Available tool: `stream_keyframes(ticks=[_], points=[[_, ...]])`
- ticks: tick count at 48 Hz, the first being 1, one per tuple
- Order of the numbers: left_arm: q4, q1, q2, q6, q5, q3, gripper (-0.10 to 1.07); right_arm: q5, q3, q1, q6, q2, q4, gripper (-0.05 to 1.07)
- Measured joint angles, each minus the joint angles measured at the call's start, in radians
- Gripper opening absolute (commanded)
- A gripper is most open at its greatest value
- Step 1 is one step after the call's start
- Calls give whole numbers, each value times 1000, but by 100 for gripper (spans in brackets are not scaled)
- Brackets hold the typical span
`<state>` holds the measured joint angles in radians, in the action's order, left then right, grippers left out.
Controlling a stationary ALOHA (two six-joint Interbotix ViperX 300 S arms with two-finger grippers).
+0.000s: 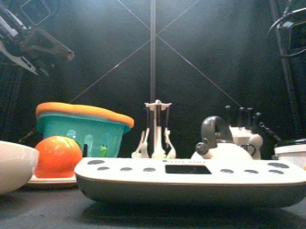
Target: Grab pot handle
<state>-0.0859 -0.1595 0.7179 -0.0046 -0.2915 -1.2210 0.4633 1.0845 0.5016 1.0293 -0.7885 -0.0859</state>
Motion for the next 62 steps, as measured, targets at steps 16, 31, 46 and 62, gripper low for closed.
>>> stream_keyframes(ticks=[16,31,46,62], points=[[-25,0,2,0,0,-15,17,202,-127,120,537,49,396,8],[-26,5,0,0,2,-26,17,405,-193,480,1331,293,925,8],[-44,3,0,0,0,-20,17,790,-278,767,1936,672,1150,9],[-103,5,2,0,2,-21,17,974,-451,769,1967,959,916,36]])
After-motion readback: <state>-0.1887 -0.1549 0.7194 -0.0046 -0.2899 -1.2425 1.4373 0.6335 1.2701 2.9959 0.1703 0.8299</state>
